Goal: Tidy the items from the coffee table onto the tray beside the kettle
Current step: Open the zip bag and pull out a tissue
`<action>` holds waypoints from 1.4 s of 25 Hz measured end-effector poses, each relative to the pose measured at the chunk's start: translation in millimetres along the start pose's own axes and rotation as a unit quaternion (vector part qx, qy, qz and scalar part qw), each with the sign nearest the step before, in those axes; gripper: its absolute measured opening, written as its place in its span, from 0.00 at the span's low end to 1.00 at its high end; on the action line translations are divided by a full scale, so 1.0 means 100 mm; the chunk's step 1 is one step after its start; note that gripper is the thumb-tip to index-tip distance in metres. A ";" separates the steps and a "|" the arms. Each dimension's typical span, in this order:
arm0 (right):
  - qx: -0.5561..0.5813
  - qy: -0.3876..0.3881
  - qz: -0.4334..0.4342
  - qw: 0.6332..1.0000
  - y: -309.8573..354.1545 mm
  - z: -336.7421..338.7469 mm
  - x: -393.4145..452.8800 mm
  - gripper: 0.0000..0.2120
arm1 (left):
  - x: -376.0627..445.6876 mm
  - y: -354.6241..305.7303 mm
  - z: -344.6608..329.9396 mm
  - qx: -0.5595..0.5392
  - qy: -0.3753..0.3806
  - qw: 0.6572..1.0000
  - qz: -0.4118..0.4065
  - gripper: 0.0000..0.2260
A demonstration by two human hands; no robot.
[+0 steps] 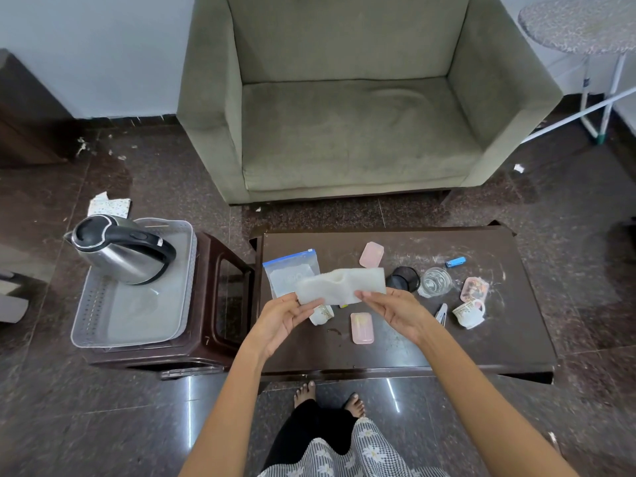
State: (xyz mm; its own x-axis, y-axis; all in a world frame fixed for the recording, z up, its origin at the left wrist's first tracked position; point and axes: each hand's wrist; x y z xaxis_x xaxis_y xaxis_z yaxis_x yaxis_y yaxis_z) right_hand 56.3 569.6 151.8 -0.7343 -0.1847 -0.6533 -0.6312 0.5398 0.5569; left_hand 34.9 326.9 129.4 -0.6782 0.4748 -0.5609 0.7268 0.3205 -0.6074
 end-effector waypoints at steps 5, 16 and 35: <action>-0.168 -0.091 0.006 0.981 -0.06 -0.06 0.07 0.08 | 0.03 0.09 -0.12 0.209 -0.096 0.972 -0.054 0.12; -0.202 0.037 -0.007 0.979 0.02 0.14 0.02 0.19 | 0.10 -0.03 -0.18 0.221 -0.001 0.975 -0.010 0.12; -0.120 0.055 -0.060 0.989 1.04 1.22 -0.07 0.16 | 1.10 0.26 -1.28 -0.046 -0.034 0.998 0.023 0.14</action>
State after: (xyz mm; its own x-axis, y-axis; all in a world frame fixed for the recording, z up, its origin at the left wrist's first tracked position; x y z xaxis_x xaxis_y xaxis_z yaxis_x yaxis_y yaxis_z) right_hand 26.5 727.6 152.0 -0.6642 -0.3314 -0.6701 -0.7475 0.3001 0.5926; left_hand -6.5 492.0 124.0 -0.6475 0.4355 -0.6253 0.7620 0.3751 -0.5279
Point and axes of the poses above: each hand's wrist, its own x-axis towards the middle knuckle, its own z-axis out of the back of the hand, y = z × x, and after that the axes turned 8 degrees about y, right-handed
